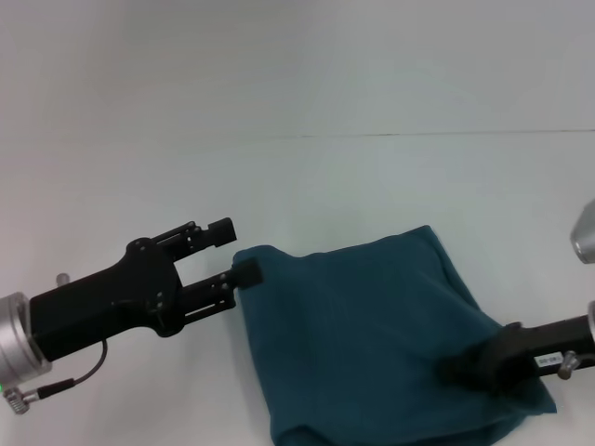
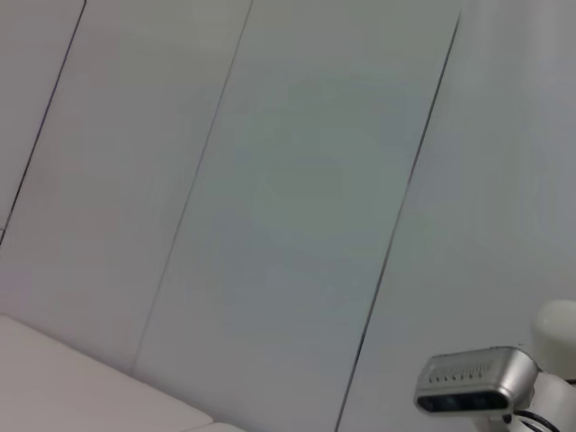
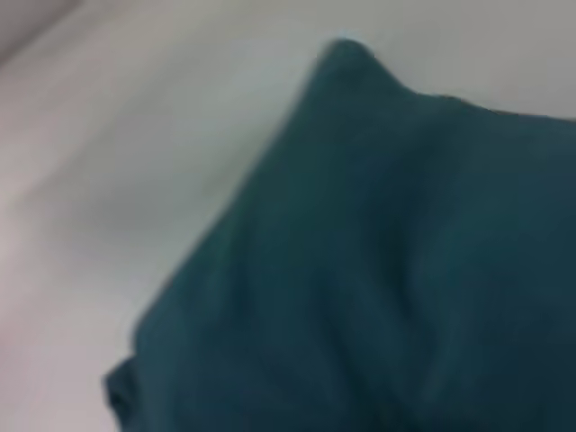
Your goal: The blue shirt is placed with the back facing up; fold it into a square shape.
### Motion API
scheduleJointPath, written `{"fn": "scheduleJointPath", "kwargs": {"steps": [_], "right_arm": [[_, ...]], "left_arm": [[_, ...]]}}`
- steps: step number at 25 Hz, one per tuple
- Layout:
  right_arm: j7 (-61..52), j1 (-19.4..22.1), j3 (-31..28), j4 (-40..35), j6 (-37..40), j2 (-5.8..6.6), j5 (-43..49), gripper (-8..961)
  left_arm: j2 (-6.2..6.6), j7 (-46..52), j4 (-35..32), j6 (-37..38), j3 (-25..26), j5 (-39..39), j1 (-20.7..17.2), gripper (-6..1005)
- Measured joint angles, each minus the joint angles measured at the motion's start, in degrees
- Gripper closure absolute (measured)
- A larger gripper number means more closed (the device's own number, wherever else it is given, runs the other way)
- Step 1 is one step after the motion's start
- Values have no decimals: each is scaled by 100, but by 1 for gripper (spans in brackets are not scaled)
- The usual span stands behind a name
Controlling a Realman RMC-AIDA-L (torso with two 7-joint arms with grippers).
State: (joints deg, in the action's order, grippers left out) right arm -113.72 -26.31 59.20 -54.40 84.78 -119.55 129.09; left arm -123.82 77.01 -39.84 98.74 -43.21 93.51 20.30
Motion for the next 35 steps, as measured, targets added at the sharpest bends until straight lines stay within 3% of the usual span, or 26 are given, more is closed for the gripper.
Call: {"fn": "scheduleJointPath", "kwargs": {"steps": [4,10,18,27,35], "right_arm": [[10,118,-112,-148,-89,1,-15,863],[-184,173,-538,-930,991,-43,-470,869],[-584,279,-980,-1492,1805,-36,-598,877],[-372,898,-1069,-1407,1508,-33,-578,878],[-66,894,-1198,-892,1186,2,-251,878]], "left_arm": [[5,2,3,-12,79,112,-2,274],[7,197,-83,51,97,128,0,273],[7,364,-264,102,168,127,-69,274],[2,317,-264,70,195,124,-42,273],[-3,315,-266,59,173,123,-11,274]]}}
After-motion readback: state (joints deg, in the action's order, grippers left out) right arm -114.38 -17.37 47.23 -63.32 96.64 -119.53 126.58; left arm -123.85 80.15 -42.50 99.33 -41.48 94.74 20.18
